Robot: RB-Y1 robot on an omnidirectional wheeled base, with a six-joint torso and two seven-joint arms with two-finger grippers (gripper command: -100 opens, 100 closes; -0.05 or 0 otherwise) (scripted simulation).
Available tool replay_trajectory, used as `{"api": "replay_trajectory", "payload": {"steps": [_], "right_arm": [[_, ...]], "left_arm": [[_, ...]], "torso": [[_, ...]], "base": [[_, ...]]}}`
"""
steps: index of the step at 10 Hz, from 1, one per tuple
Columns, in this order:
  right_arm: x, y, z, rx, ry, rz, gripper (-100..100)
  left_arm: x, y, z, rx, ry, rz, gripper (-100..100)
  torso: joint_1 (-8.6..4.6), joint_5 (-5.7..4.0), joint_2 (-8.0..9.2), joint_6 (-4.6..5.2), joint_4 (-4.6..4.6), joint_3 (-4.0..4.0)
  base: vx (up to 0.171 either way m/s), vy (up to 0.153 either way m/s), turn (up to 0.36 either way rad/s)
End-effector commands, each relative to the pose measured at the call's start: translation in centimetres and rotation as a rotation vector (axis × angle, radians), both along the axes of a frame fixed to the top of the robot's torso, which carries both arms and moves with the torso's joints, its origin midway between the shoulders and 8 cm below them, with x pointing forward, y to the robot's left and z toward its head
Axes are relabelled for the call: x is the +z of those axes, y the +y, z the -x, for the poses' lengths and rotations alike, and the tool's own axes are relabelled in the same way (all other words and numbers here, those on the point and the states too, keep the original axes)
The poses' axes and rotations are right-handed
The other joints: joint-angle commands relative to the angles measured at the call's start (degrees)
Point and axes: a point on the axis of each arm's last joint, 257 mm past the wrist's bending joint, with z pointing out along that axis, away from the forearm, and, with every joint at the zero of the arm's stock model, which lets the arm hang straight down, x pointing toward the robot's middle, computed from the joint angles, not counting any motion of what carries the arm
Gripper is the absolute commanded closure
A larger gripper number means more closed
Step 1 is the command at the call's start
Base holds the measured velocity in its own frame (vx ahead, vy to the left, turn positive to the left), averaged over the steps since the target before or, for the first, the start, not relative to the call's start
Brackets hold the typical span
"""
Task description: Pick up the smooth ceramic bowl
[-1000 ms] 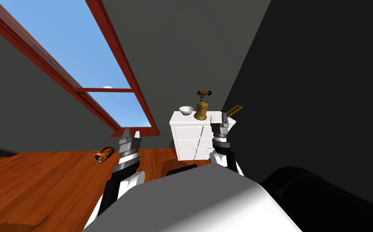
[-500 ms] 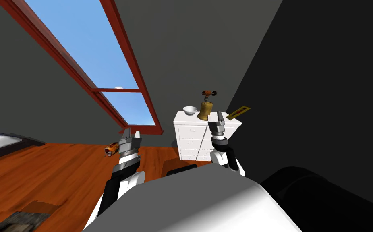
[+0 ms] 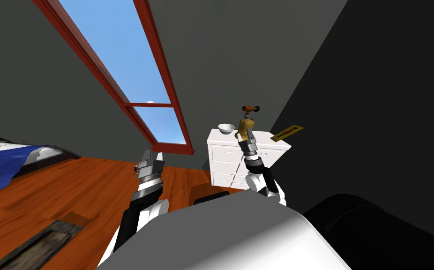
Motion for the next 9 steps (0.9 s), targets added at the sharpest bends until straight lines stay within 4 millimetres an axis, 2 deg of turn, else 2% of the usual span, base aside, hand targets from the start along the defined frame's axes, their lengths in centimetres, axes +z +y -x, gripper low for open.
{"api": "replay_trajectory", "payload": {"steps": [1, 3, 4, 6, 7, 9], "right_arm": [[0.0, 1.3, -0.9, 0.04, 0.026, 0.03, -100], [-0.3, 1.8, -0.9, 0.057, 0.033, 0.075, -100], [-0.3, 3.0, -1.7, 0.091, 0.055, 0.096, -100], [-0.6, 3.4, -1.6, 0.104, 0.062, 0.137, -100], [-0.7, 4.7, -2.3, 0.137, 0.084, 0.17, -100], [-1.0, 5.1, -2.3, 0.15, 0.092, 0.21, -100]], "left_arm": [[0.0, 0.0, 0.0, 0.0, 0.0, 0.0, 0], [0.0, 0.0, 0.0, 0.0, 0.0, 0.0, 0], [0.0, 0.0, 0.0, 0.0, 0.0, 0.0, 0], [0.0, 0.0, 0.0, 0.0, 0.0, 0.0, 0], [0.0, 0.0, 0.0, 0.0, 0.0, 0.0, 0], [0.0, 0.0, 0.0, 0.0, 0.0, 0.0, 0]], "torso": [[0.0, 0.0, 0.0, 0.0, 0.0, 0.0], [0.0, 0.0, 0.0, 0.0, 0.0, 0.0], [-0.06, -0.01, 0.0, 0.01, 0.0, 0.0], [-0.01, 0.0, 0.0, 0.0, 0.0, 0.0], [-0.06, -0.02, 0.01, 0.02, 0.0, 0.0], [-0.02, -0.01, 0.0, 0.01, 0.0, 0.0]], "base": [[-0.004, 0.036, 0.165], [0.001, 0.019, 0.055], [0.0, 0.03, 0.214], [0.001, 0.018, 0.064], [-0.001, 0.026, 0.249], [0.002, 0.018, 0.049]]}}
